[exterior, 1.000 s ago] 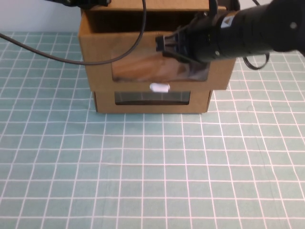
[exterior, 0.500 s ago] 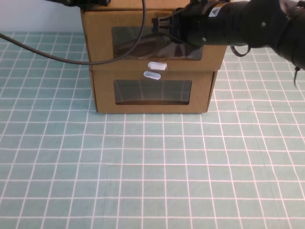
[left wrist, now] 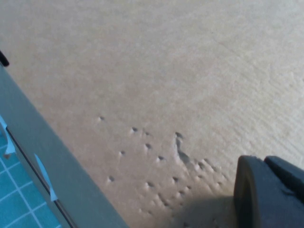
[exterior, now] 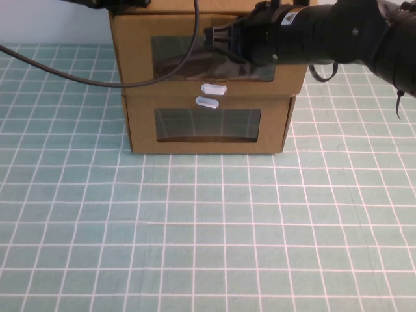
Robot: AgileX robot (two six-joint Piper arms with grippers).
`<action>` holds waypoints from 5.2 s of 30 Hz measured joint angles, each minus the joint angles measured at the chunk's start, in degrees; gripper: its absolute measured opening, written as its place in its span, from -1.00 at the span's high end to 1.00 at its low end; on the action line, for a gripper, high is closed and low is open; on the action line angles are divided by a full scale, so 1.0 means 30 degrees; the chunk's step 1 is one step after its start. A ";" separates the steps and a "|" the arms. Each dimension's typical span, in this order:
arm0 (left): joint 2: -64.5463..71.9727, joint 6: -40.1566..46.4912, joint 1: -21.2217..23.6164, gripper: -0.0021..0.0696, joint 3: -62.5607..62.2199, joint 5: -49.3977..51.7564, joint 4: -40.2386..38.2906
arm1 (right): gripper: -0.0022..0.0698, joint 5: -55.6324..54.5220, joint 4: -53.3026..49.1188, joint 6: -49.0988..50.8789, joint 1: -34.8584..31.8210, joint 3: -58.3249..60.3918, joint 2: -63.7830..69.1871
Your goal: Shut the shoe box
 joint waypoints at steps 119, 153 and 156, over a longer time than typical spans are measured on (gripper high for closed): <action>-3.5184 0.1880 0.0000 0.96 3.6580 -1.2851 -0.1082 | 0.97 -0.4021 -0.5270 0.2094 -0.6775 3.1018 -3.2342; -3.5184 0.1880 0.0000 0.96 3.6580 -1.2895 -0.1118 | 0.97 -0.0861 -0.5209 0.1830 -0.8751 3.2151 -3.4864; -3.5184 0.1880 0.0000 0.96 3.6580 -1.2895 -0.1118 | 0.97 -0.0861 -0.5209 0.1830 -0.8751 3.2151 -3.4864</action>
